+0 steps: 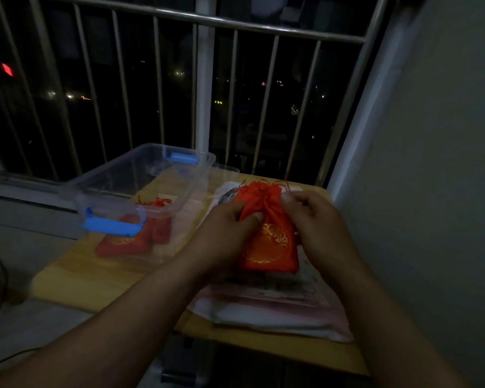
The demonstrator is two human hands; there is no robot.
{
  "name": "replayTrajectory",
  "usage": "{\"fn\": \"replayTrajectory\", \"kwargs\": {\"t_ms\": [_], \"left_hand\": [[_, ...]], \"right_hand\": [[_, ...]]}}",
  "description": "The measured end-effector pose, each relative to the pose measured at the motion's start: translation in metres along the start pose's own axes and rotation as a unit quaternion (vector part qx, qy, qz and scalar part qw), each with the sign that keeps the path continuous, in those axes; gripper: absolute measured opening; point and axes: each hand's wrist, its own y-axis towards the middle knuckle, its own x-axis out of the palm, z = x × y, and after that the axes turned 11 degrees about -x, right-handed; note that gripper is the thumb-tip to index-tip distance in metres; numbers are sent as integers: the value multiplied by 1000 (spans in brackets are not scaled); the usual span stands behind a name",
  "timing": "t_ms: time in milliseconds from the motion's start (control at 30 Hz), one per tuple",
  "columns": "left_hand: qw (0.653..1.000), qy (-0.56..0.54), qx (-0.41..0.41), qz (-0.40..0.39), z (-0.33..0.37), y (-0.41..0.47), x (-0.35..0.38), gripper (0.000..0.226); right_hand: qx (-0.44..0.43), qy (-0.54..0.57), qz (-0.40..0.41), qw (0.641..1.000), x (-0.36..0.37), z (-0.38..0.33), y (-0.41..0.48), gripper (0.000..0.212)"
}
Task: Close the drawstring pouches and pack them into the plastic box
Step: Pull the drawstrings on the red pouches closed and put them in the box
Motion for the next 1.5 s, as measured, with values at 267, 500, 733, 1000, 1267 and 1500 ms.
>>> {"fn": "replayTrajectory", "kwargs": {"t_ms": [267, 500, 733, 1000, 1267, 1500], "left_hand": [[983, -166, -71, 37, 0, 5, -6, 40], [932, -325, -154, 55, -1, 14, -4, 49], [910, -376, -173, 34, 8, 15, -10, 41], [917, -371, -144, 36, 11, 23, -19, 31], [943, -308, -72, 104, 4, 23, -14, 25], [956, 204, 85, 191, -11, 28, -17, 24]], "right_hand": [[75, 87, 12, 993, 14, 0, 16, 15], [87, 202, 51, 974, 55, -36, 69, 11], [106, 179, -13, 978, 133, -59, 135, 18], [66, -32, -19, 997, 107, -24, 137, 44], [108, -12, 53, 993, 41, 16, 96, 40], [111, -50, 26, 992, 13, 52, 46, 30]]}}
